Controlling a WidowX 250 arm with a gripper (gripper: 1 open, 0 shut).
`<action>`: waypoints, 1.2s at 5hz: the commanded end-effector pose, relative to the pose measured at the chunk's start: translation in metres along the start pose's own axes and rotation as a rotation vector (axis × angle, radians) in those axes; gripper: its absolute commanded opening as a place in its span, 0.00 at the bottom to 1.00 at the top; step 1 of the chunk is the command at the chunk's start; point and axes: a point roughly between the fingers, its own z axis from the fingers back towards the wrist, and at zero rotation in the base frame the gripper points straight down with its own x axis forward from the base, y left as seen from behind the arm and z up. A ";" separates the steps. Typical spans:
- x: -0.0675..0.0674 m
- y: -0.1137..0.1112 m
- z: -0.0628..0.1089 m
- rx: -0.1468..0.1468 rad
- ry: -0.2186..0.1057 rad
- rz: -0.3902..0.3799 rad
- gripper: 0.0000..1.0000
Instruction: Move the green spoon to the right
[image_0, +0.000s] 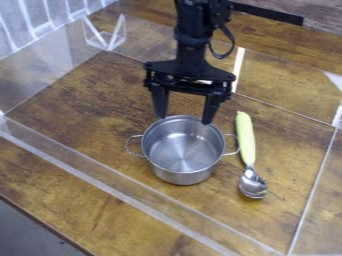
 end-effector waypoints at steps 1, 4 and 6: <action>-0.003 -0.014 -0.002 -0.023 -0.032 -0.011 1.00; -0.023 -0.044 -0.021 -0.065 -0.025 -0.128 1.00; -0.016 -0.049 -0.001 -0.072 -0.022 -0.178 0.00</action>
